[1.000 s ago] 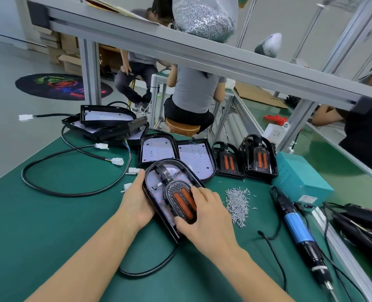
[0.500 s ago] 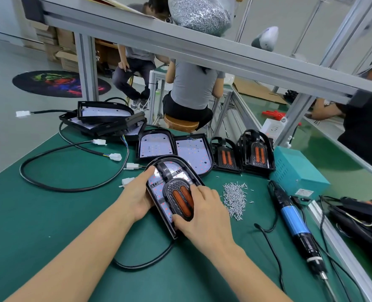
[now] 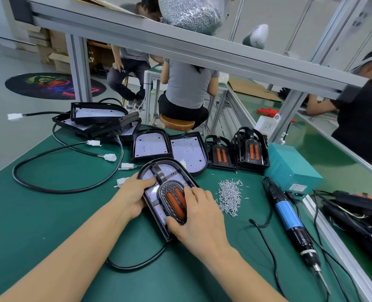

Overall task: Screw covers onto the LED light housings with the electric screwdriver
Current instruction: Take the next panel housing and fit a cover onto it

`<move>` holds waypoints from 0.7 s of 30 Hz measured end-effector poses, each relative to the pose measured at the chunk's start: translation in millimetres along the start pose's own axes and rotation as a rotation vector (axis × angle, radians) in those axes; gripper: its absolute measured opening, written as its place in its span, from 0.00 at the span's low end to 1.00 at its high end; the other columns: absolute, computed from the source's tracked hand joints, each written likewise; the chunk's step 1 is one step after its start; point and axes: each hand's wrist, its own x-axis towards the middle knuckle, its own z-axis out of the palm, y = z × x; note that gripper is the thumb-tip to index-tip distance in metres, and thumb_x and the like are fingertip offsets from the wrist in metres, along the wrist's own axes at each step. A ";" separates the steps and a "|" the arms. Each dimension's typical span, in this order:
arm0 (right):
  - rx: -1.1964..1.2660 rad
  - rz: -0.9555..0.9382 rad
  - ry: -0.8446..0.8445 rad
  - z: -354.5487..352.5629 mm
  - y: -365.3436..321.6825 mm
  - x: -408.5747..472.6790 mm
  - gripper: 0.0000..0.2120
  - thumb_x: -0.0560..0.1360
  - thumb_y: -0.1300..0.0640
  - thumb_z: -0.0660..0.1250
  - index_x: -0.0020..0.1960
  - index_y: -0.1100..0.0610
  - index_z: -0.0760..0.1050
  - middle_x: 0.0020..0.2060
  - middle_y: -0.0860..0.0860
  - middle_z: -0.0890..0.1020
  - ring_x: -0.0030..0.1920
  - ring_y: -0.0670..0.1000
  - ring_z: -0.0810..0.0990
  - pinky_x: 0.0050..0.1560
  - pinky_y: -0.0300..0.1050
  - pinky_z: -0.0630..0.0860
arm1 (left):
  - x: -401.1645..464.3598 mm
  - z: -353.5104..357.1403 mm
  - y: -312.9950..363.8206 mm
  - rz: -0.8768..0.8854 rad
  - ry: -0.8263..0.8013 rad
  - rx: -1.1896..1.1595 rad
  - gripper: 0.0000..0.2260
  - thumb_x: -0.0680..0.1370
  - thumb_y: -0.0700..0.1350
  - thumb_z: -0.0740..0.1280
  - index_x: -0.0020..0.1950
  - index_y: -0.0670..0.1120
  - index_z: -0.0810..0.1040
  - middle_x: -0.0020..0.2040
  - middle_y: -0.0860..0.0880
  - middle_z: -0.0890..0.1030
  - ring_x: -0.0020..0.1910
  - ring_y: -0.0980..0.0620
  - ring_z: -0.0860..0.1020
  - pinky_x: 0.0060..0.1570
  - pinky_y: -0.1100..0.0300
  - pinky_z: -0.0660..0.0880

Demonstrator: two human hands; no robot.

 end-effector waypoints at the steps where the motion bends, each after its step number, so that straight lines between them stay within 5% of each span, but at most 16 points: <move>1: -0.002 -0.003 0.007 0.6 0.2 -0.8 0.29 0.66 0.42 0.69 0.61 0.58 0.75 0.54 0.51 0.78 0.52 0.56 0.75 0.51 0.50 0.75 | -1.2 -0.5 -1.5 0.010 0.001 0.014 0.10 0.77 0.32 0.62 0.55 0.42 0.76 0.46 0.41 0.81 0.40 0.45 0.79 0.46 0.51 0.77; 5: 0.007 -0.035 -0.024 3.3 3.6 -1.4 0.27 0.68 0.42 0.67 0.61 0.58 0.74 0.55 0.52 0.76 0.54 0.57 0.73 0.55 0.50 0.72 | 2.2 -10.2 -3.5 0.237 0.168 0.496 0.12 0.74 0.33 0.67 0.53 0.47 0.77 0.51 0.44 0.82 0.48 0.44 0.79 0.52 0.51 0.76; 9: -0.003 -0.106 -0.048 2.5 3.0 -0.4 0.25 0.73 0.42 0.64 0.63 0.58 0.73 0.61 0.53 0.74 0.60 0.57 0.71 0.60 0.49 0.68 | 5.7 -23.1 -3.6 0.378 0.262 1.092 0.20 0.74 0.37 0.65 0.65 0.48 0.74 0.61 0.44 0.77 0.59 0.42 0.75 0.58 0.50 0.71; 13: 0.157 -0.151 -0.049 -7.5 11.4 -5.5 0.24 0.76 0.45 0.64 0.66 0.58 0.75 0.65 0.53 0.74 0.64 0.56 0.71 0.67 0.48 0.65 | 4.9 -25.0 -5.9 0.400 0.261 1.166 0.21 0.75 0.38 0.65 0.67 0.47 0.73 0.63 0.43 0.76 0.60 0.41 0.74 0.57 0.51 0.71; 17: 0.343 0.035 0.075 -29.9 50.7 -7.1 0.17 0.79 0.52 0.64 0.64 0.59 0.77 0.63 0.53 0.76 0.65 0.51 0.71 0.68 0.31 0.56 | 3.2 -24.7 1.8 0.396 0.282 1.221 0.17 0.73 0.39 0.67 0.62 0.47 0.77 0.60 0.44 0.78 0.56 0.42 0.75 0.53 0.52 0.72; 21: 0.219 0.356 0.083 -48.9 126.8 -5.7 0.17 0.81 0.59 0.63 0.68 0.62 0.74 0.65 0.56 0.75 0.66 0.54 0.71 0.68 0.42 0.62 | -6.9 -6.0 18.1 0.620 0.407 1.265 0.15 0.73 0.38 0.67 0.59 0.44 0.80 0.57 0.43 0.80 0.57 0.39 0.74 0.54 0.48 0.72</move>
